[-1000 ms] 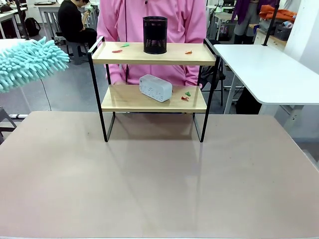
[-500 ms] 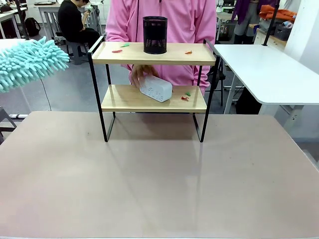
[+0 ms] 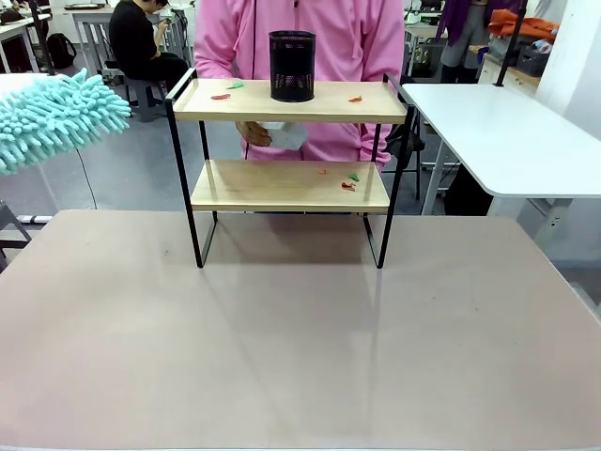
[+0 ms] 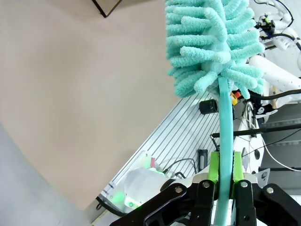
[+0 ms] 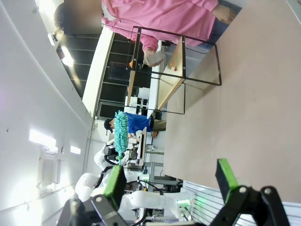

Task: Clean the shelf.
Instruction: Clean the specific tier of the Shelf with the Duster once objects are removed.

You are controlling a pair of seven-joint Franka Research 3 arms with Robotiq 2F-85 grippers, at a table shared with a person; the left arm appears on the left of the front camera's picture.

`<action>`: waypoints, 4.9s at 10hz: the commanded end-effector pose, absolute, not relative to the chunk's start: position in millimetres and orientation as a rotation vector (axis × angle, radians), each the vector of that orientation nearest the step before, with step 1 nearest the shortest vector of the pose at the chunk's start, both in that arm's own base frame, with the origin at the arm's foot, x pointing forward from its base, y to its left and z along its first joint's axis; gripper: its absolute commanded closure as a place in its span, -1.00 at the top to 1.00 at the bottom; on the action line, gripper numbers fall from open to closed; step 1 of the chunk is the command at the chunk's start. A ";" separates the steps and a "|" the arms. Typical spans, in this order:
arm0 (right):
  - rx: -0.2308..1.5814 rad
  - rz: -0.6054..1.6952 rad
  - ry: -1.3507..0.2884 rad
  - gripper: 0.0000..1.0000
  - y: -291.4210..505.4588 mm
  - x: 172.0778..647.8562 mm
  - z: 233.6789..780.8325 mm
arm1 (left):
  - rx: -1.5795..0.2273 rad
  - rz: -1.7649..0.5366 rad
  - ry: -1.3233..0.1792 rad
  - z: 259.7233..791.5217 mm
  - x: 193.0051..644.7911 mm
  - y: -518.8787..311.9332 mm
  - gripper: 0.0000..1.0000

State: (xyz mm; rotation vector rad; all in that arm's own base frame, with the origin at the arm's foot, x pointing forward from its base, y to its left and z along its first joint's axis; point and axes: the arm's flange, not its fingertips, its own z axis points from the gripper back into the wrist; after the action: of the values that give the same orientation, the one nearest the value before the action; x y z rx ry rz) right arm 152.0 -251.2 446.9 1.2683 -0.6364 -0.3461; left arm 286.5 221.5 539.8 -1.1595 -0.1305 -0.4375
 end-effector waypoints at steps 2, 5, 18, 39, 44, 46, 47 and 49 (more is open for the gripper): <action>1.272 -0.326 -0.668 1.00 -251.4 154.7 449.0 | -1.176 -0.506 -0.178 569.1 266.3 209.8 -0.75; 1.272 -0.326 -0.668 1.00 -251.4 154.7 449.0 | -1.142 -0.739 -0.294 639.7 184.7 182.4 -0.75; 1.272 -0.326 -0.668 1.00 -251.4 154.7 449.0 | -0.606 -0.648 -0.097 556.9 200.8 -47.5 -0.75; 1.272 -0.326 -0.668 1.00 -251.4 154.7 449.0 | -0.312 -0.141 -0.392 515.3 328.2 -235.5 -0.75; 1.272 -0.326 -0.668 1.00 -251.4 154.7 449.0 | -0.270 -0.030 -0.446 504.0 374.4 -282.8 -0.75; 1.272 -0.326 -0.668 1.00 -251.4 154.7 449.0 | -0.248 -0.037 -0.426 501.3 379.8 -286.6 -0.75; 1.272 -0.326 -0.668 1.00 -251.4 154.7 449.0 | -0.253 -0.053 -0.406 500.5 380.7 -288.1 -0.75; 1.272 -0.326 -0.668 1.00 -251.4 154.7 449.0 | -0.252 -0.055 -0.401 498.0 382.7 -290.6 -0.75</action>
State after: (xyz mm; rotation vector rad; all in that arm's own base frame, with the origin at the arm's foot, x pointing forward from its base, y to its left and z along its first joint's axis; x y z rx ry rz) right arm 152.2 -251.0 447.2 1.2656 -0.6340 -0.3463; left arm 379.5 -283.7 493.3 -0.2652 -0.4024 -0.0682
